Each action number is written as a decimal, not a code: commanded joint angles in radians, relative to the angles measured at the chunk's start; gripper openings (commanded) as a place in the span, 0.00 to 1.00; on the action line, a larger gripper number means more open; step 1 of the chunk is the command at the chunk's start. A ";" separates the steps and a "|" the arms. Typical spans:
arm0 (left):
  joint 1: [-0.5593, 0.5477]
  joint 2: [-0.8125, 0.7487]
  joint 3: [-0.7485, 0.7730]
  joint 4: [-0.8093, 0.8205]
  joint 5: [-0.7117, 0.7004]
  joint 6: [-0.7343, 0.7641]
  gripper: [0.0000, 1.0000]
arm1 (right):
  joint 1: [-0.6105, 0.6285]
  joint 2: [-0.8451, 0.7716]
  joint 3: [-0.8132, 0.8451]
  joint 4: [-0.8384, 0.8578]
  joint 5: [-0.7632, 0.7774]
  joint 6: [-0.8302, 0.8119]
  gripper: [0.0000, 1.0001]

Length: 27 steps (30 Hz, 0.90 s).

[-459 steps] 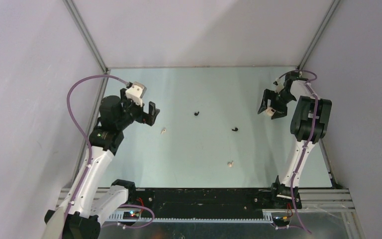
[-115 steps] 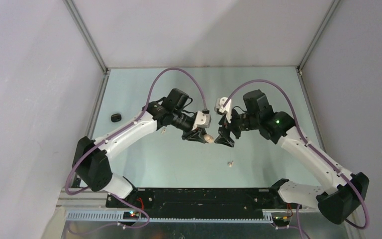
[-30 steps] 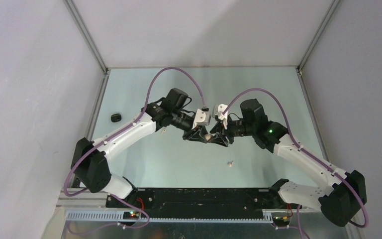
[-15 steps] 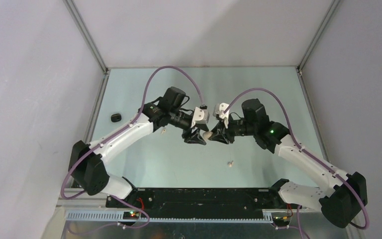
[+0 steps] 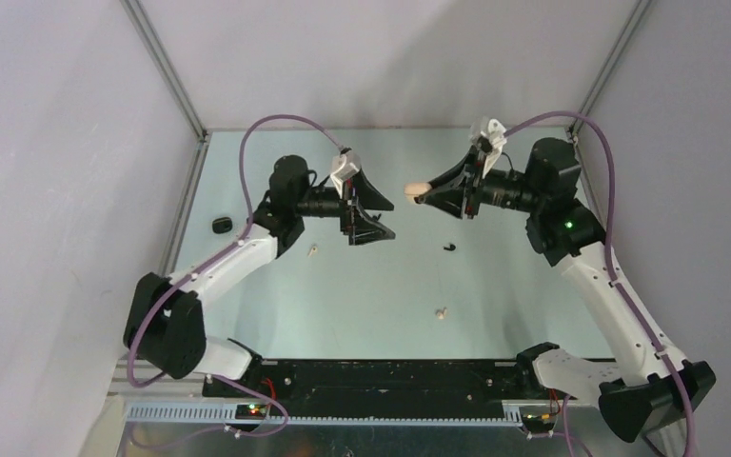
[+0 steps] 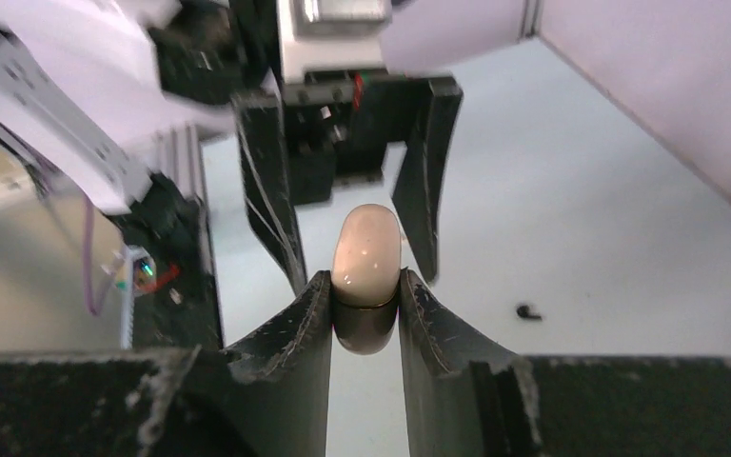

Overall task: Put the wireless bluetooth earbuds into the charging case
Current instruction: Pick up the charging case at the center of the board.

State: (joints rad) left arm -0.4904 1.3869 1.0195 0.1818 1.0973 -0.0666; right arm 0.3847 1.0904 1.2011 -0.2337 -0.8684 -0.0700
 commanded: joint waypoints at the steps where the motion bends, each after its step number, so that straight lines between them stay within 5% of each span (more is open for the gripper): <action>1: 0.002 0.055 -0.092 0.888 -0.037 -0.744 0.89 | -0.042 0.050 0.040 0.213 -0.112 0.333 0.09; 4: 0.000 0.131 -0.104 1.311 -0.098 -1.082 0.89 | -0.043 0.066 0.009 0.312 -0.102 0.431 0.09; 6: -0.006 0.140 -0.105 1.342 -0.147 -1.115 0.88 | -0.047 0.066 -0.030 0.420 -0.098 0.506 0.09; 18: -0.063 0.144 -0.122 1.314 -0.203 -1.098 0.78 | -0.088 0.053 -0.152 0.671 -0.106 0.725 0.10; 27: -0.080 0.154 -0.113 1.236 -0.207 -1.053 0.74 | -0.085 0.059 -0.190 0.723 -0.097 0.741 0.10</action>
State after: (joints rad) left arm -0.5545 1.5372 0.8951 1.4170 0.8925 -1.1336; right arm 0.3008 1.1610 1.0206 0.4042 -0.9775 0.6491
